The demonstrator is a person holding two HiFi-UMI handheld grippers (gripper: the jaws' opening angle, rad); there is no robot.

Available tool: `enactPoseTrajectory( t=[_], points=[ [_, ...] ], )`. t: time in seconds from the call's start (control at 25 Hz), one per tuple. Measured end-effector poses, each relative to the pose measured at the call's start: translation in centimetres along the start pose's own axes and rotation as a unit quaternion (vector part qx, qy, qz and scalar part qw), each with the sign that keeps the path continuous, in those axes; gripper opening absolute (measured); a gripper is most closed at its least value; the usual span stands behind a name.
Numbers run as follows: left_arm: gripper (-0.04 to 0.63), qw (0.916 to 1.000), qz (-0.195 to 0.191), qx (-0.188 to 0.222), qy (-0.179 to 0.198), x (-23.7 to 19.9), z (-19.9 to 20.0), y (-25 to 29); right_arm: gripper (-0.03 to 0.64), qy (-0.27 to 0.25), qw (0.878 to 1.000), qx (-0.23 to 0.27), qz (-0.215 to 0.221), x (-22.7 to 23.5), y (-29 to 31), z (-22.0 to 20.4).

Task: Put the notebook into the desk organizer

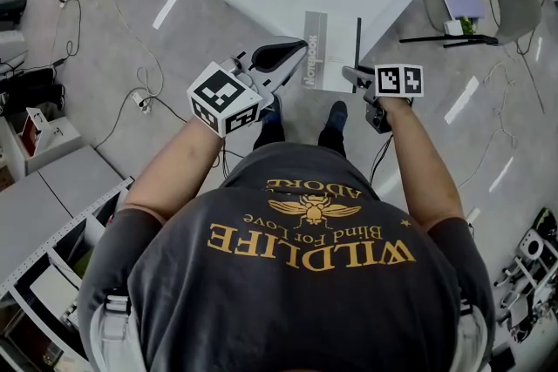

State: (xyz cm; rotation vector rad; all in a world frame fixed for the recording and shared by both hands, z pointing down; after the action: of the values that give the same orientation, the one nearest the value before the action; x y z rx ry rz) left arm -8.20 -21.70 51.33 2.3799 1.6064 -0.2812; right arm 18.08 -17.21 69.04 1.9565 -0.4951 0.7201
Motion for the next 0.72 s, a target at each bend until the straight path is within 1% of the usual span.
enactPoseTrajectory(
  t=[0.08,0.2,0.24,0.4,0.48,0.6,0.64,0.72],
  points=[
    [-0.002,1.0,0.001,-0.002,-0.001,0.1,-0.1,0.1,0.15,0.029,0.999,-0.01,0.007,0.3,-0.3,0.0],
    [-0.002,1.0,0.002,-0.003,0.0,0.6,0.3,0.3,0.032,0.071,0.997,-0.008,0.035,0.3,-2.0,0.1],
    [-0.002,1.0,0.001,-0.002,0.001,0.7,0.6,0.5,0.011,0.083,0.995,-0.001,0.05,0.1,-2.9,0.3],
    [-0.002,1.0,0.0,0.006,0.004,1.2,2.0,1.6,0.009,0.114,0.987,0.044,0.102,-0.5,-6.6,1.9],
    [-0.002,0.9999,0.001,0.013,0.009,1.7,3.0,2.3,0.009,0.117,0.983,0.072,0.12,-0.9,-8.8,3.3],
    [-0.002,0.999,0.007,0.031,0.03,2.1,5.2,3.9,0.009,0.073,0.984,0.11,0.123,-1.2,-12.4,7.3],
    [-0.002,0.9986,0.012,0.038,0.035,2.3,6.0,4.4,0.009,0.062,0.982,0.12,0.13,-1.5,-13.6,8.8],
    [-0.002,0.9975,0.022,0.052,0.042,2.6,7.6,5.5,0.009,0.054,0.976,0.14,0.157,-2.3,-15.5,11.4]
  ],
)
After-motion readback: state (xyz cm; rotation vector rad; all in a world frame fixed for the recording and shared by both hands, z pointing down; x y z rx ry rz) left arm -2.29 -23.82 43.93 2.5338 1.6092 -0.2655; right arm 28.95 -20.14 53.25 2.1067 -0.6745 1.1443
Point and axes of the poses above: the fingertips, and each gripper's own axes: y forward along the fingers, x to its right, z out of its top, the point moved 10 cm from there along -y, backward along the fingers, and after that the axes turned 9 degrees about x, right-handed, at the moved point
